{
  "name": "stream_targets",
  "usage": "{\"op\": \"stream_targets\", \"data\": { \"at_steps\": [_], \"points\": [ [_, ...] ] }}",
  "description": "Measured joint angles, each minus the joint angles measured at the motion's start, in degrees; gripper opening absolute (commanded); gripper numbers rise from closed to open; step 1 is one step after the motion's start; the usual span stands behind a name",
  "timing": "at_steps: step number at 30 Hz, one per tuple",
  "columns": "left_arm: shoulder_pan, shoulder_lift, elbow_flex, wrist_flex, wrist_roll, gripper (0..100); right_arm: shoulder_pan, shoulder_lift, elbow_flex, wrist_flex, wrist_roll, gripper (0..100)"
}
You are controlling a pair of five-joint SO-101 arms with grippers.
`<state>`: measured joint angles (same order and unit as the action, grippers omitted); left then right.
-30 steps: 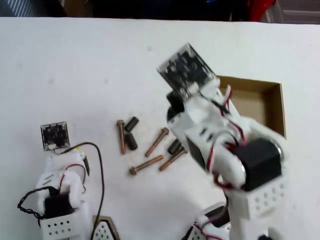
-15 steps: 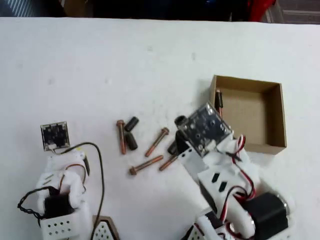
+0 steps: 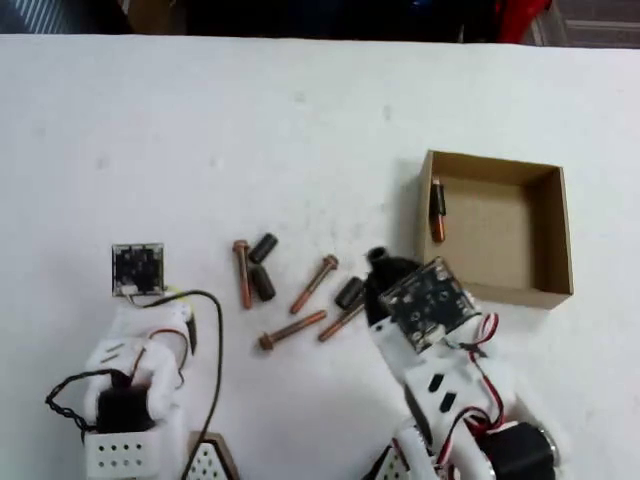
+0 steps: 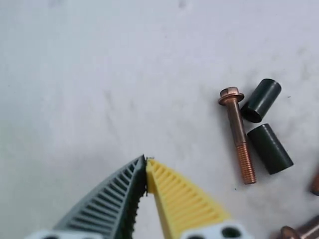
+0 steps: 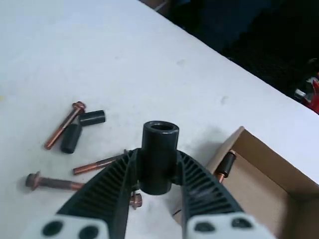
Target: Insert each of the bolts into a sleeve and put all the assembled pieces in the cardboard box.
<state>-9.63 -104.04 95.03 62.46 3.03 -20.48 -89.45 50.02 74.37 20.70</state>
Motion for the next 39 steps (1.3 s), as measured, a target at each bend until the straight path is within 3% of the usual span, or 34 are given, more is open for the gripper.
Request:
{"op": "stream_targets", "data": {
  "at_steps": [6,17,32,39],
  "points": [
    [2.2,-0.09,-4.92,3.43,-0.09,2,4.48,-4.13,9.32,-5.89,-0.44,1.7],
    [4.22,0.0,-6.24,4.04,-0.18,2,8.53,-9.05,18.02,-11.52,-8.79,1.7],
    [4.31,-0.53,-18.73,11.25,-0.18,2,8.79,-13.27,33.93,-26.55,-10.29,1.7],
    [4.57,16.88,-24.53,7.82,1.58,2,8.79,-13.27,35.43,-30.86,-15.21,1.7]
  ]
}}
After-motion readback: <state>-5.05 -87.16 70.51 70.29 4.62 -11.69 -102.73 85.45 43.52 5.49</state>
